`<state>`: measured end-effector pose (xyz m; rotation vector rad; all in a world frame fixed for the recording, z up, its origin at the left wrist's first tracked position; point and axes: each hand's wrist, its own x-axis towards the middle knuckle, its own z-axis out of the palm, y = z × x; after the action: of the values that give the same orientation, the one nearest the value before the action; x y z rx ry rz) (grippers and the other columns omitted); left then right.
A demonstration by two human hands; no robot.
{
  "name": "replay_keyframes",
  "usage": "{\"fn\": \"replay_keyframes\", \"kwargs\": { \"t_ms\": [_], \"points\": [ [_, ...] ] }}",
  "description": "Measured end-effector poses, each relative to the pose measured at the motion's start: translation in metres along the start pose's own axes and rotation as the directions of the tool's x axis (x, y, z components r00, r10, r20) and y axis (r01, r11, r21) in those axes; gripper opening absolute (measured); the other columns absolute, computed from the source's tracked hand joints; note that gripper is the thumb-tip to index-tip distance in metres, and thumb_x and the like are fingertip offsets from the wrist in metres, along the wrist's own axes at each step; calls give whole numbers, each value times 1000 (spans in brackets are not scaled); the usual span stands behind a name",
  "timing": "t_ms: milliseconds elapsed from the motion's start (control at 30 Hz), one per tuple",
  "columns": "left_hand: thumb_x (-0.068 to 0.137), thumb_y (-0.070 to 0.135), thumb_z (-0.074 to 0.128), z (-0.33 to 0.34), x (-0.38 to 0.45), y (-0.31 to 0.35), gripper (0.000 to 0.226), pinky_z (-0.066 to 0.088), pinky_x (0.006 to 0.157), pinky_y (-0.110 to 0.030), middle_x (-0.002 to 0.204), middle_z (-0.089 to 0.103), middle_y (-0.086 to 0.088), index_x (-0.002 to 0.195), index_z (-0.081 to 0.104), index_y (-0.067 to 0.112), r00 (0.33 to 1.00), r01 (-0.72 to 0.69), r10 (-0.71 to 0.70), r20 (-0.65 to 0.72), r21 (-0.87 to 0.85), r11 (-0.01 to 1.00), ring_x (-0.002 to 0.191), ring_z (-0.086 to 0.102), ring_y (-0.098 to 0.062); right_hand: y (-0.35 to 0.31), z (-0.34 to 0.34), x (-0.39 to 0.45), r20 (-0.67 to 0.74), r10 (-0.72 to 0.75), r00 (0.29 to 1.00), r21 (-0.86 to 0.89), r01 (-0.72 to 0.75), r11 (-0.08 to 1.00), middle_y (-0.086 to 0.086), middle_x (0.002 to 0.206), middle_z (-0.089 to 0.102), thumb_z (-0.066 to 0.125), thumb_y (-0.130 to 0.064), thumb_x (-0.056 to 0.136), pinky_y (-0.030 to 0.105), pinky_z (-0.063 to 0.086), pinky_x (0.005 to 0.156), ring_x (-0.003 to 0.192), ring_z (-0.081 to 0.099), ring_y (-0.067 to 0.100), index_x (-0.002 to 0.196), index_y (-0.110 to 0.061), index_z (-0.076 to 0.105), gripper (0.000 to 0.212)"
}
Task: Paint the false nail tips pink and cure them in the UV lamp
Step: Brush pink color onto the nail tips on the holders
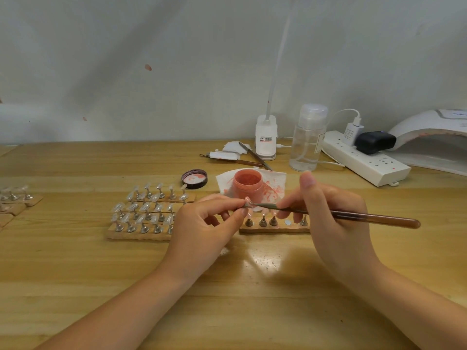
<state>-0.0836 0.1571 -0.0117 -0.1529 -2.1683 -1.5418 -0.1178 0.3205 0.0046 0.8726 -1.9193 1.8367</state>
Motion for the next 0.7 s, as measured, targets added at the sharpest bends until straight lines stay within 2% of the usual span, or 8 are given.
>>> {"fn": "replay_keyframes", "kwargs": {
  "t_ms": [67,167,367,567,700],
  "points": [
    [75,14,70,0,0,-1,18,43,54,-15,79,70,9,82,73,31,1000,-4,4,-4,-7,1000,66,57,-9,-1,-2,-2,-20,23,1000,24,-23,999,1,55,64,40,-38,88,8,40,52,50,57,3,59,-13,66,47],
    [72,23,70,-1,0,-1,11,41,54,-13,79,69,9,78,74,31,999,-36,37,17,-21,999,67,57,-3,-1,-4,-3,-54,35,998,40,-33,999,1,53,63,38,-38,88,10,40,50,48,56,3,56,-14,65,49],
    [68,38,69,-1,0,-1,13,44,60,-11,86,70,12,73,73,27,999,-42,42,6,-52,998,83,64,-3,-1,-4,-4,-124,11,992,27,-7,1000,1,60,65,37,-36,89,9,42,52,51,55,2,61,-20,64,42],
    [69,37,68,-1,-1,1,13,44,57,-10,74,70,14,80,71,32,999,-35,37,27,-52,998,68,62,1,-1,-1,-5,-64,-79,995,-55,76,996,-3,63,66,38,-30,91,7,41,55,57,58,-1,69,-18,66,38],
    [67,33,69,-1,0,-1,7,42,53,-10,74,69,10,73,73,32,1000,-16,16,7,-44,999,63,56,2,0,0,-6,7,-114,993,-106,114,988,-7,64,65,44,-25,91,6,41,56,61,59,-3,72,-15,66,31]
  ]
}}
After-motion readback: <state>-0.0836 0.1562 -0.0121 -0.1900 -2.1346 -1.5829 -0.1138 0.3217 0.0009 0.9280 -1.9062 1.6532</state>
